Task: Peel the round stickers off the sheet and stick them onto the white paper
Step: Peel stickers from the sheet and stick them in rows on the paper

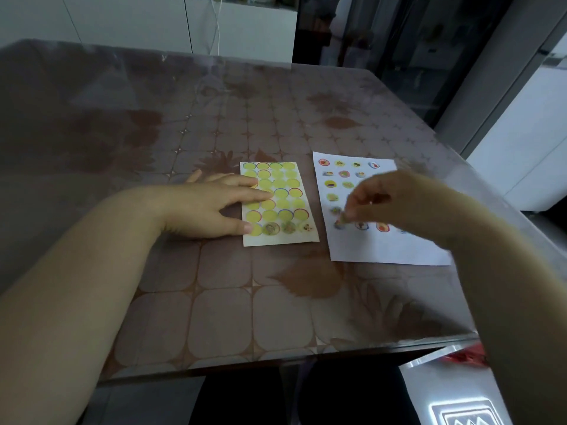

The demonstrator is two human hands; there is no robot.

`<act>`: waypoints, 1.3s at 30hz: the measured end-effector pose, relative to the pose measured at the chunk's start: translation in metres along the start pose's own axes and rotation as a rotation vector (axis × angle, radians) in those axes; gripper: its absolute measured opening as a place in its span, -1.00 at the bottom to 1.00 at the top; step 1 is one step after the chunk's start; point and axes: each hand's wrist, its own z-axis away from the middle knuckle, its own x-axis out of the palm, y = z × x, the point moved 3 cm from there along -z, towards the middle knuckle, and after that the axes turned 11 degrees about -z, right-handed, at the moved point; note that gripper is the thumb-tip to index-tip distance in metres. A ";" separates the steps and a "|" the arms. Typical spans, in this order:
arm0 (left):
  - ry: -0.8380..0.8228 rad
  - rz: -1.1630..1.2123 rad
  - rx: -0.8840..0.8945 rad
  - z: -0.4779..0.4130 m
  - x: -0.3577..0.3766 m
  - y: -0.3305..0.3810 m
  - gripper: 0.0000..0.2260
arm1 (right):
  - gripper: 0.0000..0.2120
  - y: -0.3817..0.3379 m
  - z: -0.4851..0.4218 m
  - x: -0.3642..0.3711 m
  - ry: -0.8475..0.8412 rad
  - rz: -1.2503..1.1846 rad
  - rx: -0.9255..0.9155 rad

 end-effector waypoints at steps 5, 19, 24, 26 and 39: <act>0.035 0.035 -0.004 -0.002 0.000 0.000 -0.57 | -0.88 0.023 0.009 0.011 0.008 -0.058 0.029; 0.083 0.015 -0.002 -0.004 0.002 -0.001 -0.49 | -0.85 0.025 0.001 0.024 0.107 0.019 -0.029; 0.092 0.009 -0.002 -0.005 0.003 -0.001 -0.52 | -0.79 0.027 0.000 0.026 0.094 0.035 -0.011; 0.087 0.014 -0.004 -0.004 0.003 -0.001 -0.51 | -0.79 0.027 -0.001 0.027 0.091 0.046 -0.007; 0.076 0.018 -0.010 -0.001 0.002 0.003 -0.43 | -0.68 0.031 0.006 0.031 0.160 0.128 -0.054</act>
